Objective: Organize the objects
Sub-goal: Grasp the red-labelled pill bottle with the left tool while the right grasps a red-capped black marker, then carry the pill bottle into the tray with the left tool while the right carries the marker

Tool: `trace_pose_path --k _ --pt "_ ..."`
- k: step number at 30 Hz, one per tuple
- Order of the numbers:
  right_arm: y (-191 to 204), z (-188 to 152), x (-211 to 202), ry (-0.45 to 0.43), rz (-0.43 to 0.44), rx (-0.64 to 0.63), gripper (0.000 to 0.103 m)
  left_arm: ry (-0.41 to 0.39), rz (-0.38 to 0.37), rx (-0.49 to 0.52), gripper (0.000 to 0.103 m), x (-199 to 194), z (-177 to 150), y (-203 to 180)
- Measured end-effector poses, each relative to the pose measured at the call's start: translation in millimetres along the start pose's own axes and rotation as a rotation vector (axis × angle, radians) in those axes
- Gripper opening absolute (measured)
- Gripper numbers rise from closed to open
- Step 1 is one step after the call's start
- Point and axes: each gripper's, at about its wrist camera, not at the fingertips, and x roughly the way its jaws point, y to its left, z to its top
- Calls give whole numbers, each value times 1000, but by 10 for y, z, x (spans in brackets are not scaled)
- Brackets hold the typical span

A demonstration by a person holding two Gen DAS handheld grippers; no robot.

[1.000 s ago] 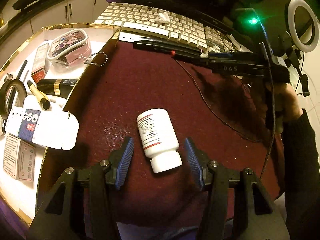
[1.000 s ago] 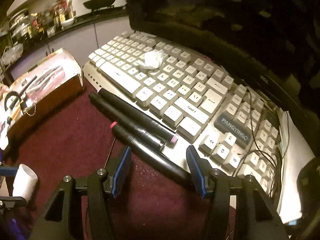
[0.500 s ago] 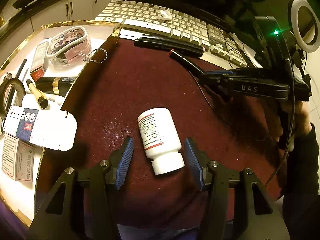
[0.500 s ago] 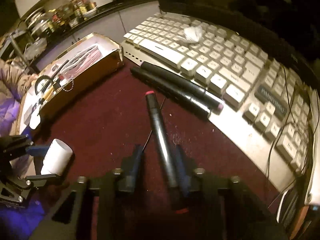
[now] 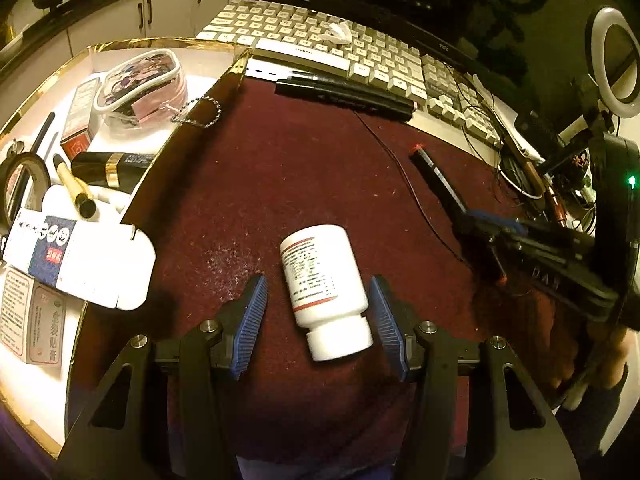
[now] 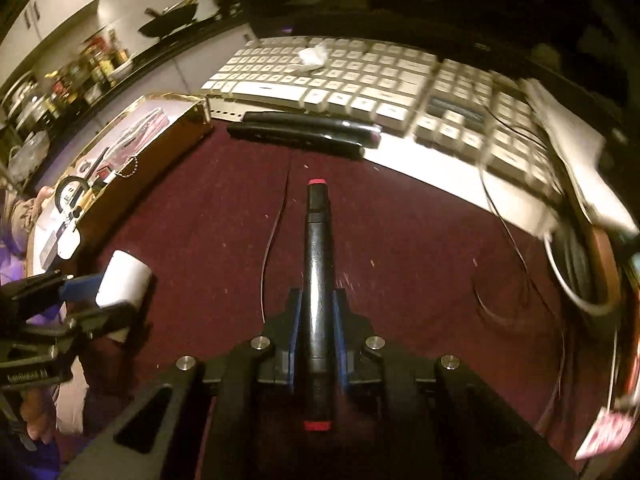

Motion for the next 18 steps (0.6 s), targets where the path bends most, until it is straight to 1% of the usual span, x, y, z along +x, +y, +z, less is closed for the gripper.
trace_pose_path --k 1,2,7,10,11,13,16,18 --pt "1 -15 13 -1 4 3 13 -6 -1 -2 45 -1 1 -10" --pt "1 -20 26 -5 8 6 13 -7 -2 0 44 3 2 -19" --pt "-9 11 46 -21 10 19 13 3 4 13 44 34 -8 -49" --pt "23 6 51 -31 -7 12 13 -13 1 1 44 43 5 -20" --pt "34 4 55 -35 -9 14 13 -21 -4 -7 42 47 9 -7" --pt "7 -3 53 -50 12 38 13 -28 -14 -18 40 49 14 18" --pt "-95 -16 -8 -89 114 120 13 -27 -32 -26 40 28 10 43" --pt "-114 -20 -58 -112 126 147 13 -33 -44 -34 40 3 2 59"
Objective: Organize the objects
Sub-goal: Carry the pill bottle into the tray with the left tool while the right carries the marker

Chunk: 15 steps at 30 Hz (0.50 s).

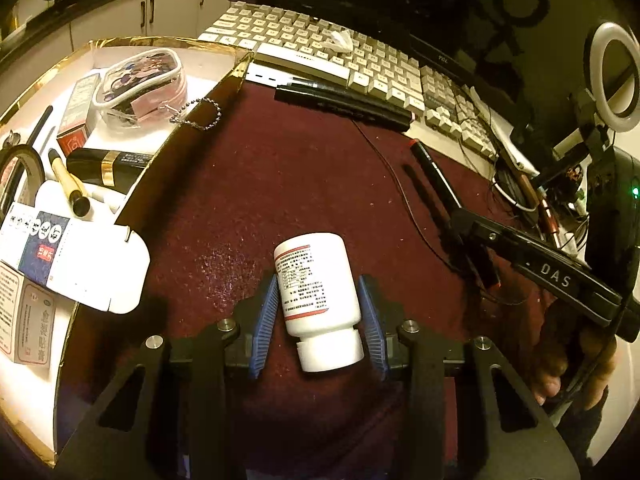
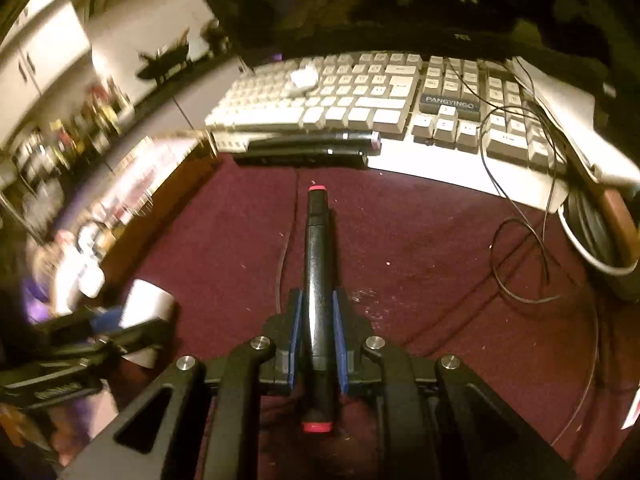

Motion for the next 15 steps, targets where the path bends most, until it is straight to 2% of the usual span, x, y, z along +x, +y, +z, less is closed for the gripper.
trace_pose_path --k 3,8,15 --pt "19 -24 -74 -24 49 27 13 -4 -4 -3 40 -15 -1 3" --pt "88 -92 -5 -1 64 23 13 -4 -7 9 40 -10 -12 -39" --pt "179 -127 10 -10 114 28 13 -32 -83 -26 40 -105 8 -23"
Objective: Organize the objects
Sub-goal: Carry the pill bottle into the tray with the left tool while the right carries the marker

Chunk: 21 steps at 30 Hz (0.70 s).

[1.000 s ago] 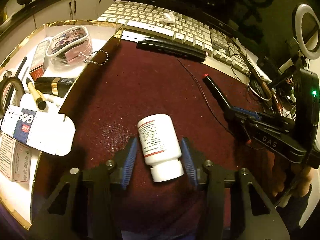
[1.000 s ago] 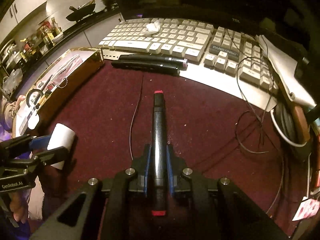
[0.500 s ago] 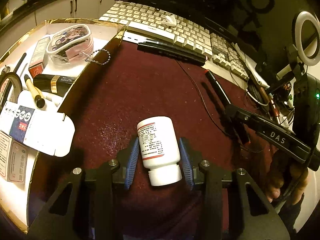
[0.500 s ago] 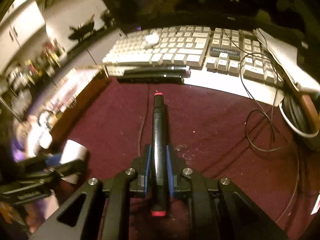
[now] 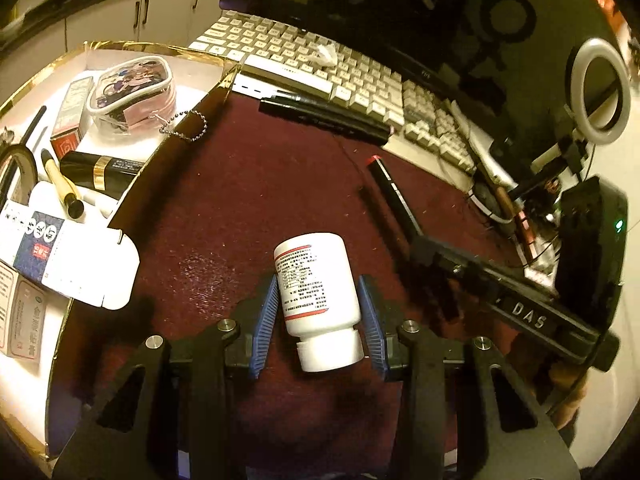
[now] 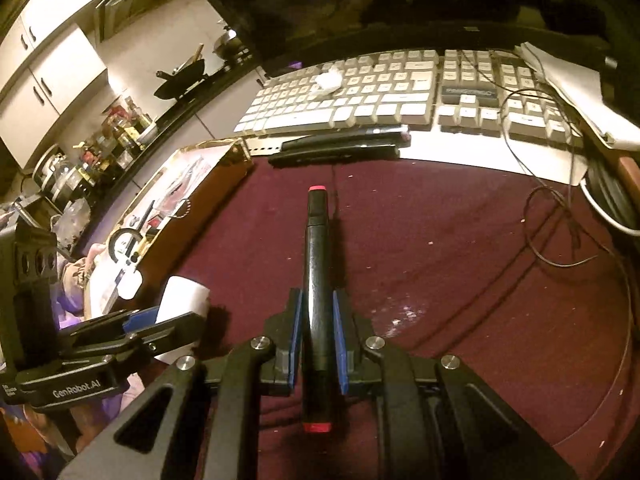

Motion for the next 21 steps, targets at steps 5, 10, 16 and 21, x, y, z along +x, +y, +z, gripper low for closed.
trace_pose_path --k 5,10,16,21 --pt "61 14 -37 -21 30 5 13 -12 -34 -24 40 -102 30 43" --pt "176 63 -70 -33 70 -4 13 -44 -67 -54 40 -301 83 118" --pt "441 163 -136 -67 146 -40 13 -96 -91 -86 40 -607 211 262" --pt "780 309 -88 -63 213 -93 13 -162 -80 -134 40 -919 275 514"
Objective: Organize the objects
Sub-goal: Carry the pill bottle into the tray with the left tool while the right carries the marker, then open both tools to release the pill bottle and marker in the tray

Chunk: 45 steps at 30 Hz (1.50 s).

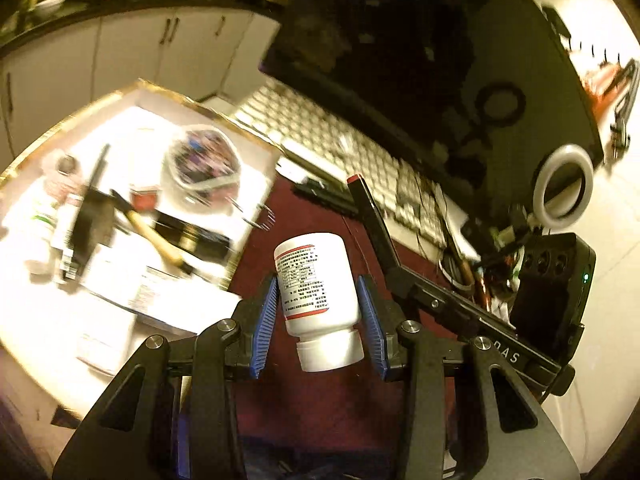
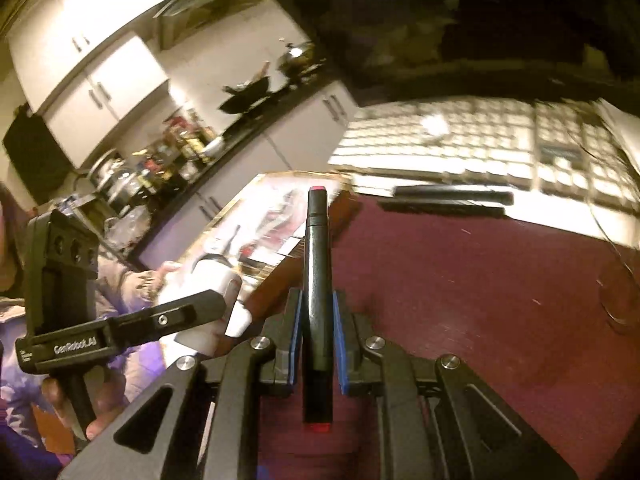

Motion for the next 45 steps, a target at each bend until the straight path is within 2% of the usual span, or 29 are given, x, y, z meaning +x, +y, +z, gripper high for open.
trace_pose_path --k 5,9,13,19,22,28,36,45 --pt "368 141 259 23 49 -62 13 -54 43 -67 40 -204 160 339" --pt "558 231 581 70 106 -58 13 -97 69 -115 40 -390 256 627" --pt "697 312 845 102 122 -62 13 -123 117 -164 40 -505 378 904" --pt "705 356 1343 157 100 -46 13 -101 208 -226 40 -360 582 1389" --pt "664 309 1512 182 97 -33 13 -88 261 -213 40 -216 657 1532" --pt "668 228 1615 175 51 -84 13 -37 292 -208 40 38 726 1639" --pt "669 168 1650 170 54 -110 13 22 345 -181 40 251 807 1569" --pt "639 187 1652 163 78 -78 14 39 331 -193 40 302 817 1582"
